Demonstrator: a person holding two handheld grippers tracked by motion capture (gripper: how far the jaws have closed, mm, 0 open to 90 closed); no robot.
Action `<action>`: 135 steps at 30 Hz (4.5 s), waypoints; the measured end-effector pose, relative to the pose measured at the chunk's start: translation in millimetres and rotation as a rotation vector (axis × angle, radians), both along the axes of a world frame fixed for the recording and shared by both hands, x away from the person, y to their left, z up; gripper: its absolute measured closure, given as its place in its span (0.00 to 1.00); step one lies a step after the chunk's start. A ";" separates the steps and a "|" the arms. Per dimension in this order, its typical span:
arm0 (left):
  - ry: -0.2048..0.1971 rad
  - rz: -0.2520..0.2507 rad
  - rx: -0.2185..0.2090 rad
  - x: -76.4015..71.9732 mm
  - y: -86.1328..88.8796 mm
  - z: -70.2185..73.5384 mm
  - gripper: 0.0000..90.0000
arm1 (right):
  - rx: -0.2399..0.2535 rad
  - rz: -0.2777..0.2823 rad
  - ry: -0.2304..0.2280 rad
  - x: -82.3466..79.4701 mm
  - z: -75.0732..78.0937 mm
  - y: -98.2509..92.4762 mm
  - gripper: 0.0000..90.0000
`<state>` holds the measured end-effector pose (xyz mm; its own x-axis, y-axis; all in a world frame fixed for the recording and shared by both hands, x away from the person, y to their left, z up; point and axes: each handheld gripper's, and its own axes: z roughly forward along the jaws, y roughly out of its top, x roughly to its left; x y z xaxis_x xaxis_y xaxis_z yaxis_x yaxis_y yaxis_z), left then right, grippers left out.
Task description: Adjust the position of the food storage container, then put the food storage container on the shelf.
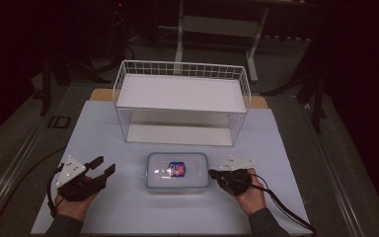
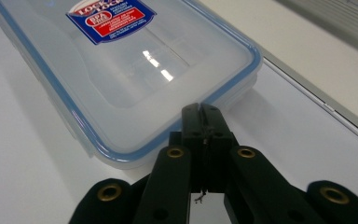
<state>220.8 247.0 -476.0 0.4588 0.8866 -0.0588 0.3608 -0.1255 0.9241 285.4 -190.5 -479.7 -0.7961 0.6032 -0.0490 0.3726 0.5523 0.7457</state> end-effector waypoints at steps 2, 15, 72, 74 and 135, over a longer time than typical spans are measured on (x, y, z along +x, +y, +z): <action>0.005 -0.003 -0.001 0.7 -0.3 -0.3 0.53 | 0.019 -0.005 0.001 0.1 2.1 -1.3 0.94; 0.112 -0.069 -0.031 10.6 -15.3 -3.0 0.48 | 0.175 -0.055 0.060 3.4 14.2 -1.4 0.61; 0.554 -0.277 -0.361 62.5 -77.1 -44.1 0.26 | 0.342 -0.093 0.512 30.3 -26.4 7.0 0.21; 0.545 -0.276 -0.365 58.3 -74.4 -42.2 0.33 | 0.343 -0.081 0.511 26.0 -25.1 3.8 0.25; 0.354 -0.276 -0.368 26.1 -59.8 -15.6 0.55 | 0.507 -0.038 0.402 6.4 -5.7 -14.6 0.58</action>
